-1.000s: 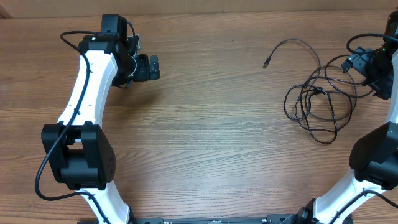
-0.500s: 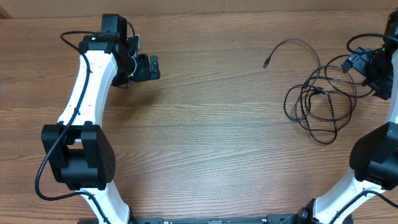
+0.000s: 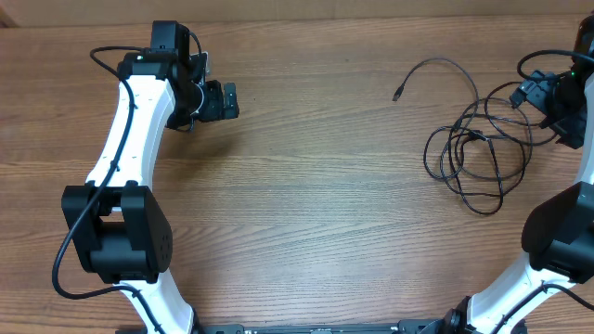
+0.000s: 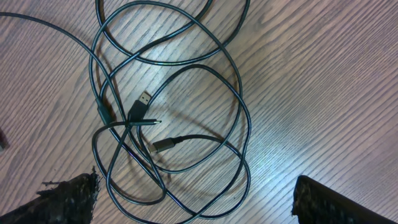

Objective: Untangle cables

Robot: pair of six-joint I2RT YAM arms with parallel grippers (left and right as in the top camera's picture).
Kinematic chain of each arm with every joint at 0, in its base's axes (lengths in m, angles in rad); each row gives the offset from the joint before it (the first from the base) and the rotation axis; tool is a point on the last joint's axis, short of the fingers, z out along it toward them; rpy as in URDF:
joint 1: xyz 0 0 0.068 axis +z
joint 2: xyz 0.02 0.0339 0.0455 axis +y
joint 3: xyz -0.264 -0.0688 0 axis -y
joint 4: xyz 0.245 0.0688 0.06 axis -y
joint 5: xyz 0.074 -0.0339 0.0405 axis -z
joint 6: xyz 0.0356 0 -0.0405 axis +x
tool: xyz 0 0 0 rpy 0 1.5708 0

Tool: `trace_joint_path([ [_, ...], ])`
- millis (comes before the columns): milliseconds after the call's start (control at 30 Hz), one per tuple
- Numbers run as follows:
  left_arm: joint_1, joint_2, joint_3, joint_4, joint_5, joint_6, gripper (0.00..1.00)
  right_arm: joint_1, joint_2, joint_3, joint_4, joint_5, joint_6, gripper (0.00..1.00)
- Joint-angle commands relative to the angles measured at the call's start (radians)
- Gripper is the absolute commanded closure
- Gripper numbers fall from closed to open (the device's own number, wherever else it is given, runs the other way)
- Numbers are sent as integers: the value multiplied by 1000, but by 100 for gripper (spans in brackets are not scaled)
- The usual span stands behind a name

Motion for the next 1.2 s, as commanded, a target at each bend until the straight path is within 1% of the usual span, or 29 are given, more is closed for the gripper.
trace_joint_path([
  [0, -7, 9, -3, 2, 4, -14, 0, 4, -26, 23, 3, 0, 1, 0],
  [167, -7, 9, -3, 2, 4, -14, 0, 5, -35, 24, 3, 0, 1, 0],
  [300, -7, 9, -3, 2, 5, -14, 0, 10, -99, 24, 3, 0, 1, 0],
  [567, -7, 9, -3, 2, 5, -14, 1, 22, -331, 24, 3, 0, 1, 0],
  [633, -7, 9, -3, 2, 5, -14, 1, 23, -422, 24, 3, 0, 1, 0],
  [767, -7, 9, -3, 2, 4, -14, 0, 35, -519, 24, 3, 0, 1, 0],
  [867, -7, 9, -3, 2, 4, -14, 0, 82, -582, 24, 2, 1, 1, 0],
  [967, -7, 9, -3, 2, 5, -14, 0, 176, -622, 23, 2, 0, 1, 0],
  [1033, -7, 9, -3, 2, 4, -14, 1, 244, -636, 23, 2, 0, 1, 0],
  [1167, -7, 9, -3, 2, 4, -14, 0, 316, -636, 23, 2, 0, 1, 0],
])
